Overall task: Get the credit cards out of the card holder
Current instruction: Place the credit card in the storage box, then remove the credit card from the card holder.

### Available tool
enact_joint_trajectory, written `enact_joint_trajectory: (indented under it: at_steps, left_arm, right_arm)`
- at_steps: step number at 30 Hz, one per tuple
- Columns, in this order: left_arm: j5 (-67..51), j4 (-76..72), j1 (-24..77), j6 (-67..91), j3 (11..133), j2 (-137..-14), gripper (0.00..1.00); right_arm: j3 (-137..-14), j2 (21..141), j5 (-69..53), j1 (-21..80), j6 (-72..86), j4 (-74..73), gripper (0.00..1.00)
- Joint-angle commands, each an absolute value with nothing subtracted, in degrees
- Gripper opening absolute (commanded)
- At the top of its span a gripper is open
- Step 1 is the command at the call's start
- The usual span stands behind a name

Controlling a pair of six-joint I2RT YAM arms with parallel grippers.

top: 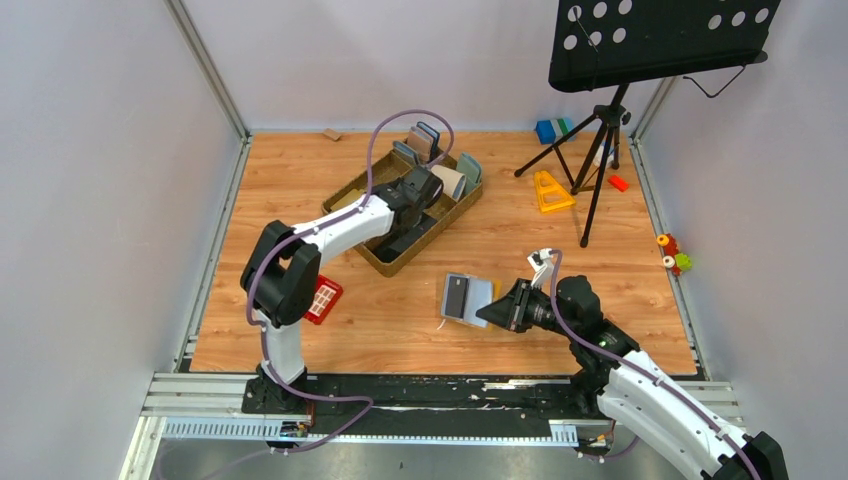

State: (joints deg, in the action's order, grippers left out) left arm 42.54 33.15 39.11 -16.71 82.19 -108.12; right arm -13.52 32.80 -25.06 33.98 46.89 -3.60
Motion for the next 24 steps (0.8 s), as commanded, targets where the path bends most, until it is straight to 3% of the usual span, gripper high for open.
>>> enact_joint_trajectory:
  at_steps: [1, 3, 5, 10, 16, 20, 24]
  left_arm:
    - [37.84, 37.37, 39.02, -10.08, 86.64, -106.24, 0.38]
    - [32.77, 36.53, 39.15, -7.2, 84.34, -100.59, 0.6]
    - [29.88, 36.16, 39.48, -4.59, 81.76, -95.26, 0.71]
    - [21.24, 36.22, 39.55, 4.18, 72.77, -82.91, 0.79]
    - [-2.7, 23.29, 39.18, 15.13, 53.71, -65.37, 0.97]
    - [-19.23, 14.73, 36.33, 22.45, 44.53, -59.3, 1.0]
    - [-33.48, -3.39, 31.7, 33.37, 32.61, -56.48, 1.0]
  right_arm:
    - [-14.48, 32.52, -24.41, 33.67, 47.54, -0.74, 0.0]
    - [-14.64, 32.52, -24.15, 33.58, 47.55, -0.87, 0.0]
    - [-14.62, 32.37, -24.08, 33.6, 47.87, -0.6, 0.0]
    - [-13.23, 31.09, -24.16, 33.53, 49.96, 3.07, 0.0]
    - [-12.08, 31.13, -26.71, 33.28, 52.19, 10.1, 0.0]
    - [-11.21, 32.32, -29.77, 33.12, 55.41, 16.13, 0.0]
    - [-9.93, 33.39, -33.01, 33.06, 59.56, 23.74, 0.0]
